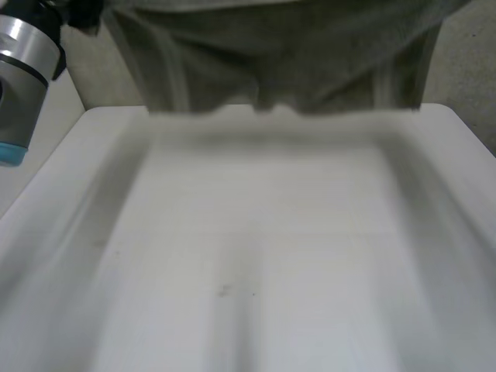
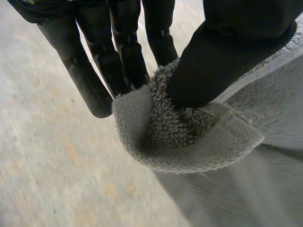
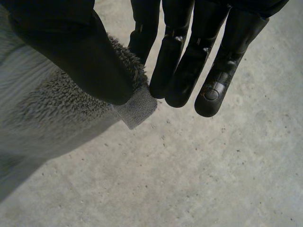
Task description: Fold the towel.
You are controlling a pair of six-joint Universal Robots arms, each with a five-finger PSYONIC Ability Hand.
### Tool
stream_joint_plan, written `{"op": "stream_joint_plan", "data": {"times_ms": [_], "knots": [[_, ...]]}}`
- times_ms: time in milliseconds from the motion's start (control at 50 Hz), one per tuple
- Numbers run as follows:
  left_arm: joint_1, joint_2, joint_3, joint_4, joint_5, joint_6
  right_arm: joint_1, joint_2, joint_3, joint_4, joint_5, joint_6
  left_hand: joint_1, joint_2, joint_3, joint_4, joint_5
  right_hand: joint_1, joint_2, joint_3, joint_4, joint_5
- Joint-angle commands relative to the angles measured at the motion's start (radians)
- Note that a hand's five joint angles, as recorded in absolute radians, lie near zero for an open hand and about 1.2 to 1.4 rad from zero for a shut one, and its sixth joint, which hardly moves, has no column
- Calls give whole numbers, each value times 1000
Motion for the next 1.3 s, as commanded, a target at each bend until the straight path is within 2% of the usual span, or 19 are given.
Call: {"op": "stream_joint_plan", "data": {"times_ms": [20, 180, 260, 280, 320, 460, 500, 660, 720, 800, 840, 920, 960, 1060, 1120, 1180, 1200, 1240, 1300], "knots": [[8, 30, -152, 52, 5, -50, 42, -32, 182, 29, -23, -20, 224, 183, 183, 179, 208, 407, 216, 206, 201, 245], [11, -102, -327, 19, 7, 36, 37, 37, 369, 140, -94, -36, 224, 183, 183, 179, 208, 407, 216, 206, 201, 245], [16, -195, -402, -24, 5, 184, 36, 143, 458, 180, -126, -66, 224, 183, 183, 179, 208, 407, 216, 206, 201, 245], [16, -195, -402, -24, 5, 184, 36, 143, 458, 180, -126, -66, 224, 183, 183, 179, 208, 407, 216, 206, 201, 245], [21, -243, -440, -79, 4, 293, 34, 198, 491, 219, -140, -106, 224, 183, 183, 179, 208, 407, 216, 206, 201, 245], [47, -251, -526, -214, -4, 416, -4, 212, 508, 405, -147, -253, 224, 183, 183, 179, 208, 407, 216, 206, 201, 245], [59, -238, -548, -242, -5, 428, -35, 203, 510, 457, -147, -290, 224, 183, 183, 179, 208, 407, 216, 206, 201, 245], [126, 49, -674, -438, -5, 428, -172, 34, 551, 733, -150, -451, 224, 183, 183, 179, 208, 407, 216, 206, 201, 245], [137, 209, -724, -587, 1, 427, -236, -99, 626, 896, -184, -595, 224, 183, 183, 179, 208, 407, 216, 206, 201, 245], [140, 265, -741, -682, 4, 427, -302, -205, 676, 1009, -227, -712, 224, 183, 183, 179, 208, 407, 216, 206, 201, 245], [142, 291, -743, -771, 7, 427, -320, -229, 676, 1026, -242, -738, 224, 183, 183, 179, 208, 407, 216, 206, 201, 245], [139, 293, -732, -799, 13, 427, -328, -243, 654, 1013, -292, -738, 224, 183, 183, 179, 208, 407, 216, 206, 201, 245], [145, 280, -703, -790, 30, 427, -328, -239, 619, 973, -333, -694, 224, 183, 183, 179, 208, 407, 216, 206, 201, 245], [145, 213, -608, -756, 54, 421, -316, -161, 554, 861, -341, -551, 224, 183, 183, 179, 208, 407, 216, 206, 201, 245], [125, 124, -522, -721, 54, 411, -273, -64, 487, 790, -311, -480, 224, 183, 183, 179, 208, 407, 216, 206, 201, 245], [116, 75, -465, -707, 53, 401, -175, 42, 391, 726, -220, -418, 224, 183, 183, 179, 208, 407, 216, 206, 201, 245], [99, 5, -389, -699, 50, 384, -175, 42, 390, 726, -219, -418, 224, 183, 183, 179, 208, 407, 216, 206, 201, 245], [85, -63, -310, -698, 50, 367, -117, 127, 317, 680, -140, -395, 224, 183, 183, 179, 208, 407, 216, 206, 201, 245], [77, -155, -209, -695, 45, 345, -93, 177, 277, 648, -100, -390, 224, 183, 183, 179, 208, 407, 216, 206, 201, 245]]}}
